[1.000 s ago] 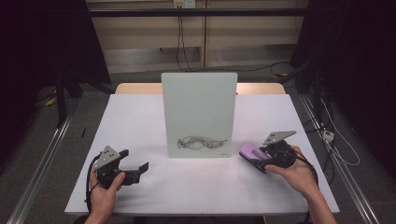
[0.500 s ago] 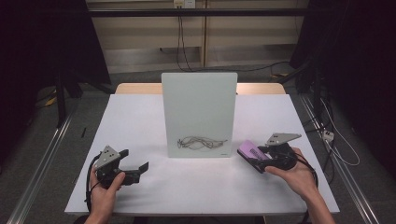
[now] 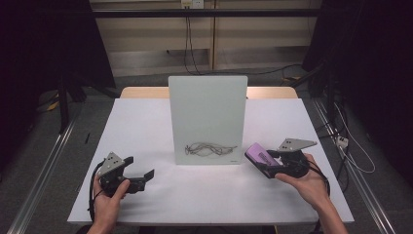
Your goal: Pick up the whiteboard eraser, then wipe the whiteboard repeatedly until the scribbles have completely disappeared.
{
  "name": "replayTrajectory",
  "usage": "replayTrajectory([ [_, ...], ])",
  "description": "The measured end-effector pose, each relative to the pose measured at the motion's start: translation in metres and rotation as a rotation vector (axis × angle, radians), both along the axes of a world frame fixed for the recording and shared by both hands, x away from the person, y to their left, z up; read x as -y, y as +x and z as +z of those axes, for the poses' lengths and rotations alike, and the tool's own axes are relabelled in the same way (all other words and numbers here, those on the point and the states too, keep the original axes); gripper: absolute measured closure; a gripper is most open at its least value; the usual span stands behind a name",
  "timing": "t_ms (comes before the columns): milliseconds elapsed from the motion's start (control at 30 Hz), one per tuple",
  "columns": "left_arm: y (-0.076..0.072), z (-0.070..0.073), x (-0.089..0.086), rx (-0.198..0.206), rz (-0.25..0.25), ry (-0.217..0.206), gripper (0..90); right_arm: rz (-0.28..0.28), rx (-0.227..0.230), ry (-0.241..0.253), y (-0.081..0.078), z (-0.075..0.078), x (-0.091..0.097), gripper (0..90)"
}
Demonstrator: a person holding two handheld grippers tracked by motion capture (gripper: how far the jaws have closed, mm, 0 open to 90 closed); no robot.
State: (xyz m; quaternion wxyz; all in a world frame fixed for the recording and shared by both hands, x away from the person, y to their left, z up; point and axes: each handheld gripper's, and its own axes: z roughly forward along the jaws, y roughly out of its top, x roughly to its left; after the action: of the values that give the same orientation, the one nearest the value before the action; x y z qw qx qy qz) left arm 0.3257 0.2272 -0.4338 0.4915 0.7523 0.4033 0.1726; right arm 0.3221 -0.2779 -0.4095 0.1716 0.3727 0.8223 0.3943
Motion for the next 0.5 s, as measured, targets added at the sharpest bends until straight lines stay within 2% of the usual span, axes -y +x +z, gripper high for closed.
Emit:
replayTrajectory([
  [367,-0.002,0.001,0.000,0.005,0.006,0.006,5.2,0.037,0.091,0.038,-0.008,0.007,-0.009,41.3],
  [500,-0.001,-0.002,-0.001,-0.009,0.009,0.003,5.2,0.041,0.123,0.051,-0.009,0.011,-0.011,41.3],
])
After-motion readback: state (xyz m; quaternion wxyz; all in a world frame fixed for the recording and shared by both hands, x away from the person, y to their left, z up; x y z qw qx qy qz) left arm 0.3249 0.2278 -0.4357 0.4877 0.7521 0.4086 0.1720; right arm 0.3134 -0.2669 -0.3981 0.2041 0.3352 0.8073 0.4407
